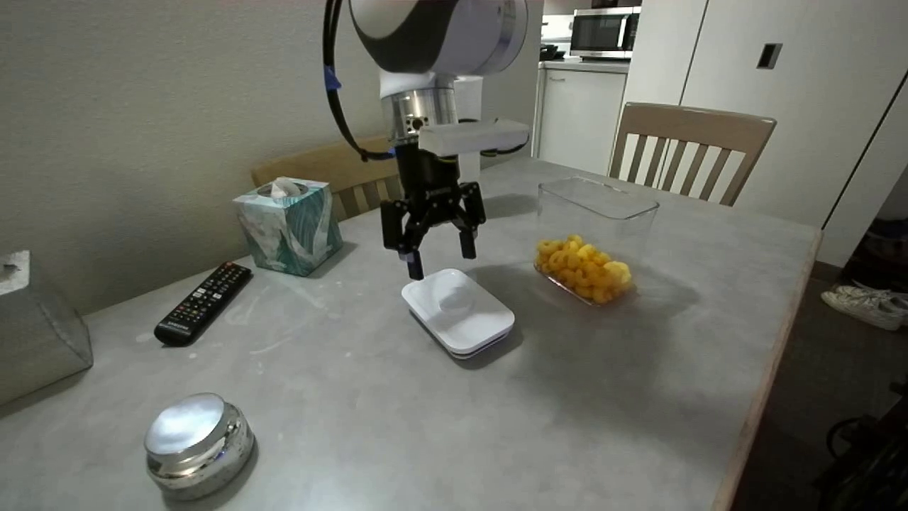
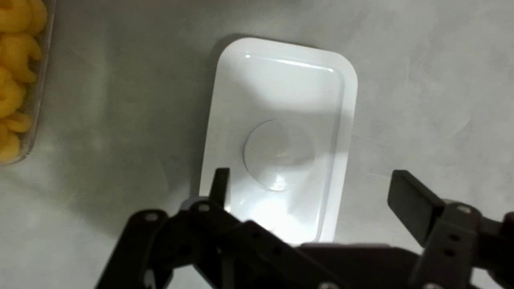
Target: Open the clear container
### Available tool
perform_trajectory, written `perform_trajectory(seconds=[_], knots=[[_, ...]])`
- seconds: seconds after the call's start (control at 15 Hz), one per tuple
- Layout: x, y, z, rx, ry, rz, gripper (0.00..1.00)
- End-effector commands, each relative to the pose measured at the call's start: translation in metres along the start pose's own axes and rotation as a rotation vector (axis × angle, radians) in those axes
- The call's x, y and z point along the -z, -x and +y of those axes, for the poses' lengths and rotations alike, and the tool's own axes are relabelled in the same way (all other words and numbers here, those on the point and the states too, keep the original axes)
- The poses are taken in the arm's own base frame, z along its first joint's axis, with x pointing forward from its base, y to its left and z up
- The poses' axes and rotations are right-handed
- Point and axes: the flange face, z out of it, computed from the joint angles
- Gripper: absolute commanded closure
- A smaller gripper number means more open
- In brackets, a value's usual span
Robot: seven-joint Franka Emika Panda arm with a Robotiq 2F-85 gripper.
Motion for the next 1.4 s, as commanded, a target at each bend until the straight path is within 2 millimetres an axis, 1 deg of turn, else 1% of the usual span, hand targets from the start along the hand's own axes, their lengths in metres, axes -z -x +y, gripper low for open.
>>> perform_trajectory(seconds=[0.0,0.33,0.53,0.73,1.07,1.13,1.33], knots=[[0.034,0.010,-0.008,0.031,0.032,0.015,0.00],[0.073,0.021,-0.017,0.056,0.054,0.056,0.00],[0.093,0.027,-0.018,0.066,0.071,0.075,0.00],[0.108,0.034,-0.019,0.071,0.085,0.077,0.00],[0.122,0.038,-0.020,0.099,0.084,0.100,0.00],[0.115,0.030,-0.022,0.068,0.066,0.103,0.00],[0.116,0.030,-0.022,0.069,0.065,0.104,0.00]])
